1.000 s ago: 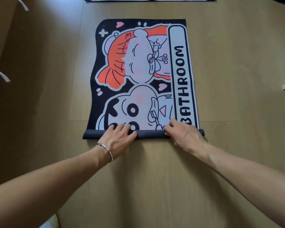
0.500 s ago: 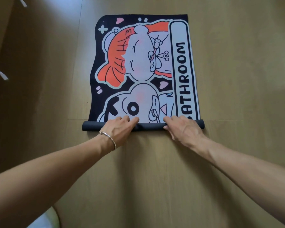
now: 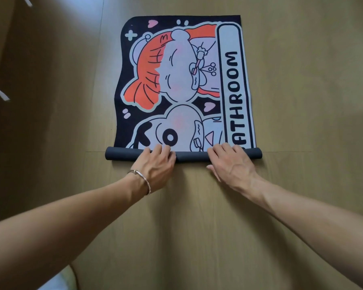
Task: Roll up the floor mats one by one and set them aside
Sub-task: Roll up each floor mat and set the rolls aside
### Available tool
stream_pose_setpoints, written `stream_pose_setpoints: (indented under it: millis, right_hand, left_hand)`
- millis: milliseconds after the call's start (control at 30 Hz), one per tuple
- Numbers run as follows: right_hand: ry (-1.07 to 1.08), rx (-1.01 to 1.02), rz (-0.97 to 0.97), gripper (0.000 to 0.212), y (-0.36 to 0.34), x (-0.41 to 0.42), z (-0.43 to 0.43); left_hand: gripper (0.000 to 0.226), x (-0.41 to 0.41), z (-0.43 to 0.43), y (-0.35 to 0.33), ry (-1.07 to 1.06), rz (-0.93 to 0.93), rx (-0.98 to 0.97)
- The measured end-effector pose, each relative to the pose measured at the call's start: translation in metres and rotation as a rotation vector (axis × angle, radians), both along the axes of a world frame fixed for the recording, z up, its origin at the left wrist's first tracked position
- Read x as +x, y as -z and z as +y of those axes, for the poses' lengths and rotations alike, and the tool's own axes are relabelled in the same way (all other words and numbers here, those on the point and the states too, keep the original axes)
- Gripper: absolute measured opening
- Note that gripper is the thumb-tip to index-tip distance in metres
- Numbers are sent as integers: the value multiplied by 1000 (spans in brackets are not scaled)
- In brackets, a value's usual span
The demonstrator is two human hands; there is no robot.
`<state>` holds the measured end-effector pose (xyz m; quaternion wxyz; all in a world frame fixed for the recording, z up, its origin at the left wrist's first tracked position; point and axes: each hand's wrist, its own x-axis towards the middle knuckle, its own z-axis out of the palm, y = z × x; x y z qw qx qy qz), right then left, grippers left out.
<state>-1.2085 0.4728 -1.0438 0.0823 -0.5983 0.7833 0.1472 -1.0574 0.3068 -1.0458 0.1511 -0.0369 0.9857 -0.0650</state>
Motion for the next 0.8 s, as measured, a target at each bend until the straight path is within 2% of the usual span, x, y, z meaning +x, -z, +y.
stream_pose_setpoints:
  millis: [100,167,300,600,800]
  right_hand:
    - [30,3,-9,54,5,0,5]
    - [31,7,-68,63,5,-1,3]
    - [58,66,-147,60,0,-3,-2]
    - [174,172,-104,62,-10,-14,-20]
    - [199,214,-159,57,-13,-17,-28]
  left_hand:
    - [40,-1,0,-4,-61,-27,31]
    - [44,-7,-2,-9,-123,-51,85]
    - [43,-20,-8,-13,-221,-56,116]
    - [37,-20,-4,-7,-145,-56,71]
    - [37,-35,-17,-16,-222,-149,169]
